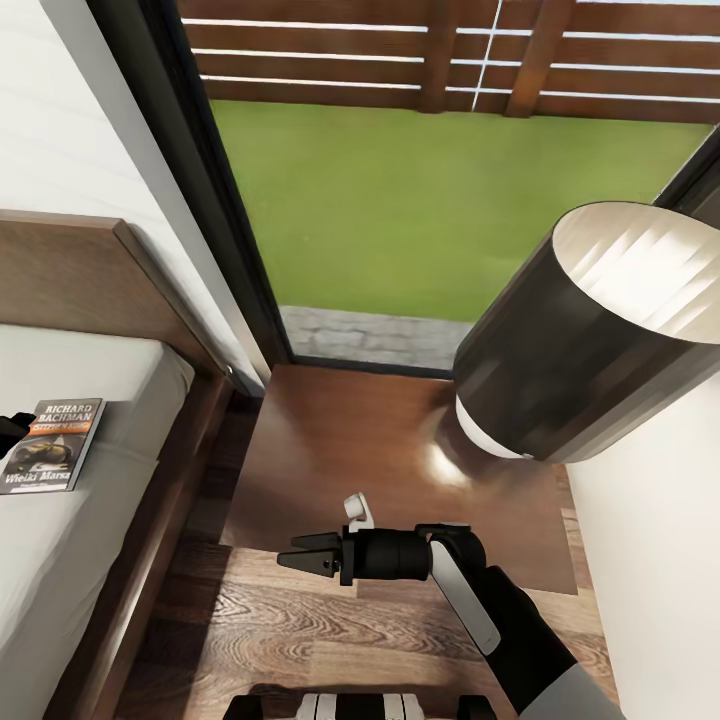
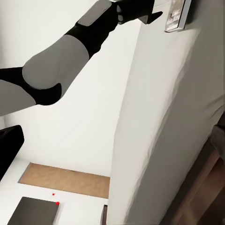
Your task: In the bedroom, move the book from the bed onto either nightstand, and place the two sandals side by side next to the bed.
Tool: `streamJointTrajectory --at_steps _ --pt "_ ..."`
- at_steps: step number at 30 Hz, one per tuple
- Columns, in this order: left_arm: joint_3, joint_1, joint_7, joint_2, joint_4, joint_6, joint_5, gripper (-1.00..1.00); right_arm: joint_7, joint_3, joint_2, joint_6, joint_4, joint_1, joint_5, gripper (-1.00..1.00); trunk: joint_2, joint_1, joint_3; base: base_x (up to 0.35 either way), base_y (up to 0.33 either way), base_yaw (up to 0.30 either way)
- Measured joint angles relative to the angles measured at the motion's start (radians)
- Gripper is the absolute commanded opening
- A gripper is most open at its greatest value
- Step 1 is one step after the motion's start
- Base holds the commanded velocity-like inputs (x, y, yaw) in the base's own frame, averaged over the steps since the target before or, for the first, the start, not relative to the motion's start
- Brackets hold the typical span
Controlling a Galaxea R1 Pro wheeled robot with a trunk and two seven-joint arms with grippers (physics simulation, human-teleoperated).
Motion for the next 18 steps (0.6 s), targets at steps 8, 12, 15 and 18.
streamJointTrajectory --at_steps 8,12,15,18 --pt "0.000 0.000 0.000 0.000 0.000 0.000 0.000 1.00 0.000 0.000 0.000 0.000 0.000 0.000 0.000 1.00 0.000 0.000 0.000 0.000 0.000 0.000" --pt "0.000 0.000 0.000 0.000 -0.001 0.000 0.000 1.00 0.000 0.000 0.000 0.000 0.000 0.000 0.000 1.00 0.000 0.000 0.000 0.000 0.000 0.000" --pt "0.000 0.000 0.000 0.000 -0.001 0.000 0.000 1.00 0.000 0.000 0.000 0.000 0.000 0.000 0.000 1.00 0.000 0.000 0.000 0.000 0.000 0.000" --pt "0.000 0.000 0.000 0.000 -0.001 0.000 0.000 1.00 0.000 0.000 0.000 0.000 0.000 0.000 0.000 1.00 0.000 0.000 0.000 0.000 0.000 0.000"
